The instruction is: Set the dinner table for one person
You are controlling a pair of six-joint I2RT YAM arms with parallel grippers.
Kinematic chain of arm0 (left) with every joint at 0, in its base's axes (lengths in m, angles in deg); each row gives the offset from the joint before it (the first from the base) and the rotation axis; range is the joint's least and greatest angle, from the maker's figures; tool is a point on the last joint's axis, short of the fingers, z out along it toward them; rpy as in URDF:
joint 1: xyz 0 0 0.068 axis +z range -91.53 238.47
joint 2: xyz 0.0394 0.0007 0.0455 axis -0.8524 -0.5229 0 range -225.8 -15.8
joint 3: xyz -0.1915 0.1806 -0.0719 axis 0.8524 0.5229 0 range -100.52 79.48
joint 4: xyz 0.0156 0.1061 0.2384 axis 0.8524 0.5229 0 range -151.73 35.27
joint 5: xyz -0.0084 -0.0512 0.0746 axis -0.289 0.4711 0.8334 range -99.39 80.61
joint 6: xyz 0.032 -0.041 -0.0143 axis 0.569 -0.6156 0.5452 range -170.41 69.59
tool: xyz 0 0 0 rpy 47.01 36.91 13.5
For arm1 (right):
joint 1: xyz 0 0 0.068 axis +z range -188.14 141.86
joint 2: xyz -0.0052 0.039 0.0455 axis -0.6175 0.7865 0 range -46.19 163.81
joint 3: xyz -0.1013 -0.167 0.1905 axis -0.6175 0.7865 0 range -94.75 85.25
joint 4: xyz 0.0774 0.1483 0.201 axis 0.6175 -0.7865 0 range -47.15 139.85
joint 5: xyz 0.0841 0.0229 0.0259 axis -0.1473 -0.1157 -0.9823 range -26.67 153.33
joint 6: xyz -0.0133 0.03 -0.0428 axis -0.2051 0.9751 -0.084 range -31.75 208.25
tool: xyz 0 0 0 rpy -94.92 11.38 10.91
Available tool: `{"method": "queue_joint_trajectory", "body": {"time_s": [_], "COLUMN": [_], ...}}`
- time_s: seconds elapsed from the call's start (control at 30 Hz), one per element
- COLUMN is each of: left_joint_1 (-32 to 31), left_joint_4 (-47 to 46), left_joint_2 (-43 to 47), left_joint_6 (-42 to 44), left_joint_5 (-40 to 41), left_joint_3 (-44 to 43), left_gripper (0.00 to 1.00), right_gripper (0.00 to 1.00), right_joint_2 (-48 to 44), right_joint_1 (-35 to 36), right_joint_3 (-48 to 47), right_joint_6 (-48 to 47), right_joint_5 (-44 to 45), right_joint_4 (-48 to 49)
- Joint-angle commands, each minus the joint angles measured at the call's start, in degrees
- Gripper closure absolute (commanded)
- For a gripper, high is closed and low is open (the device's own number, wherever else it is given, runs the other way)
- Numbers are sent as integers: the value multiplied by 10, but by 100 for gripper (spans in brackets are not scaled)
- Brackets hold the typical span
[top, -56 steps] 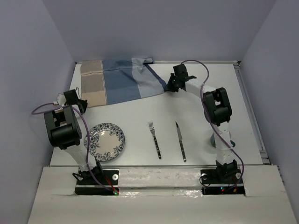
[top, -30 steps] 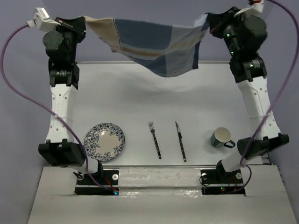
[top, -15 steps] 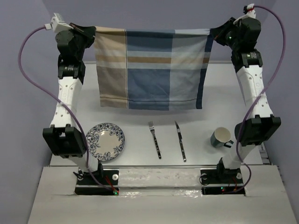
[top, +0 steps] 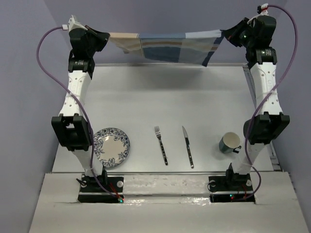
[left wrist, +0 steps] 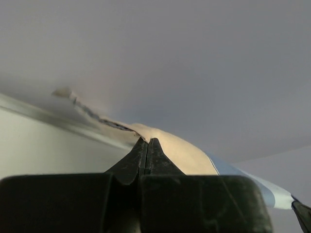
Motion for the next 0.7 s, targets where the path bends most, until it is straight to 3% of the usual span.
{"method": "queue_joint_trajectory", "body": {"time_s": [0.0,0.1,0.2,0.3,0.5,0.67], "left_joint_1": [9,11,12,14,18,28], "left_joint_4": [-82,-120,-157,-187,-241,-254], "left_joint_2": [106,145,177,181,151,154], "left_joint_6": [10,5,9,14,14,19], "left_joint_5": [-19,-41,-45,-56,-77,-84], "left_joint_3": [144,331,466,560,692,744], "left_gripper": [100,100,100,100,100,100], "right_gripper": [100,100,100,100,100,100], "right_joint_2": [-109,-165,-192,-199,-188,-199], "right_joint_1": [-7,-7,-7,-7,-7,-7], "right_joint_3": [225,401,526,595,694,756], "right_joint_6": [-5,2,-1,-8,-14,-12], "right_joint_5": [-29,-43,-57,-53,-47,-46], "right_joint_4": [68,123,144,153,153,151]}}
